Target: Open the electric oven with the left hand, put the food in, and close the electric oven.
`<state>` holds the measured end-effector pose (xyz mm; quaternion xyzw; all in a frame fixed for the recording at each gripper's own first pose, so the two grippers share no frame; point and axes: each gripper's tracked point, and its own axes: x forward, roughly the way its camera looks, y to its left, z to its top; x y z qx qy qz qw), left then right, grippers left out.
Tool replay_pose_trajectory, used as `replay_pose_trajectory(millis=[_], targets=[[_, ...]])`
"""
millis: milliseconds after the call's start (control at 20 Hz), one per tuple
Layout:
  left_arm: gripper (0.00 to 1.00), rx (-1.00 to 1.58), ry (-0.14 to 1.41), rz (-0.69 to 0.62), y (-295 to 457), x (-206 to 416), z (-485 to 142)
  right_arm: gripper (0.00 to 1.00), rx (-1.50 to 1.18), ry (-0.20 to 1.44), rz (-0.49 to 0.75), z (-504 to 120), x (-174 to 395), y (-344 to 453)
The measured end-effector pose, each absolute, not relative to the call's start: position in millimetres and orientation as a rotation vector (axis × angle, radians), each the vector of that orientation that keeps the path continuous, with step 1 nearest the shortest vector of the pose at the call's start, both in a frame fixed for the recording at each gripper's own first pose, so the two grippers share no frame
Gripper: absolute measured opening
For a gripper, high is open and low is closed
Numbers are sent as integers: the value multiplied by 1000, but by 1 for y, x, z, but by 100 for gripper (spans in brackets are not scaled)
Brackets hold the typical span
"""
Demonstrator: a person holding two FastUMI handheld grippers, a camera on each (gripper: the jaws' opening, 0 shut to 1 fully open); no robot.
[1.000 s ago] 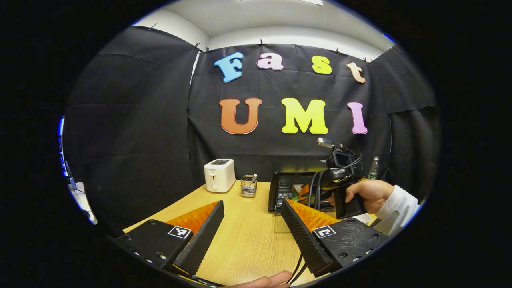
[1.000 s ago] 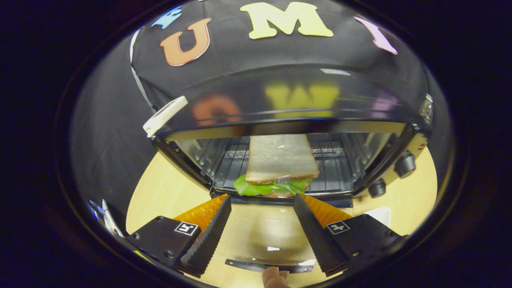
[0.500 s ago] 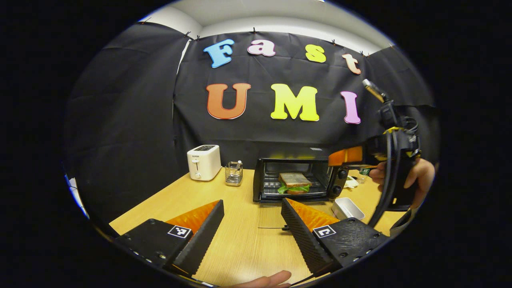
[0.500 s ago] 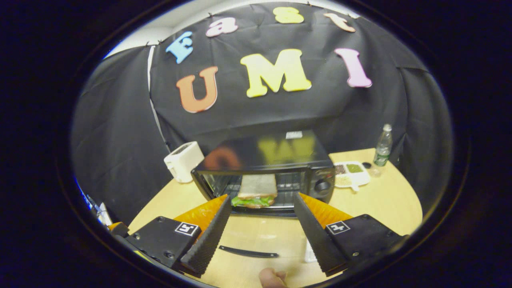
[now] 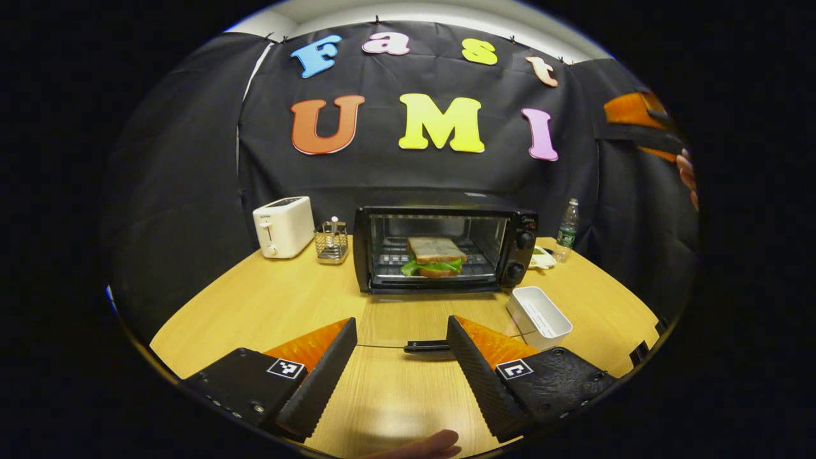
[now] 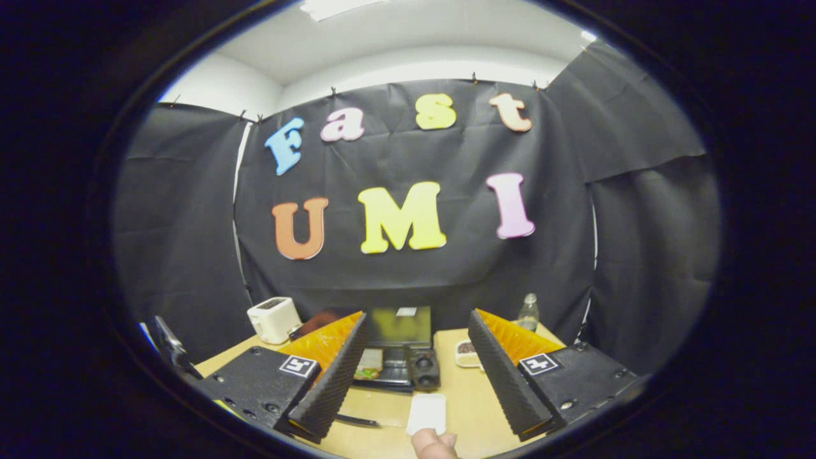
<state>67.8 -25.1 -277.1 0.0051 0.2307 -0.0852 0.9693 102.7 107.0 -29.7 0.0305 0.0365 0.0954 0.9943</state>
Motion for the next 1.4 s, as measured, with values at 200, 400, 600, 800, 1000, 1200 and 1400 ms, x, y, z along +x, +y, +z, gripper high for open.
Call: replay_pose_trajectory(millis=[200,400,600,800,1000,1200,1400], targets=[[94,2,534,-205,-58,74,-305,89,59,-3,171,7,87,64],[94,17,623,-206,-79,76,-346,89,36,-37,121,14,70,16],[94,42,711,-219,-97,74,-374,90,67,-16,153,-5,71,8],[94,44,734,-235,-110,81,-381,89,65,-1,124,-19,79,-16],[94,80,783,-207,-110,87,-392,100,66,1,108,-26,83,-24],[94,111,802,-191,-108,89,-392,90,72,24,109,-34,88,-25],[94,113,793,-181,-109,87,-394,100,77,33,114,-40,92,-26]])
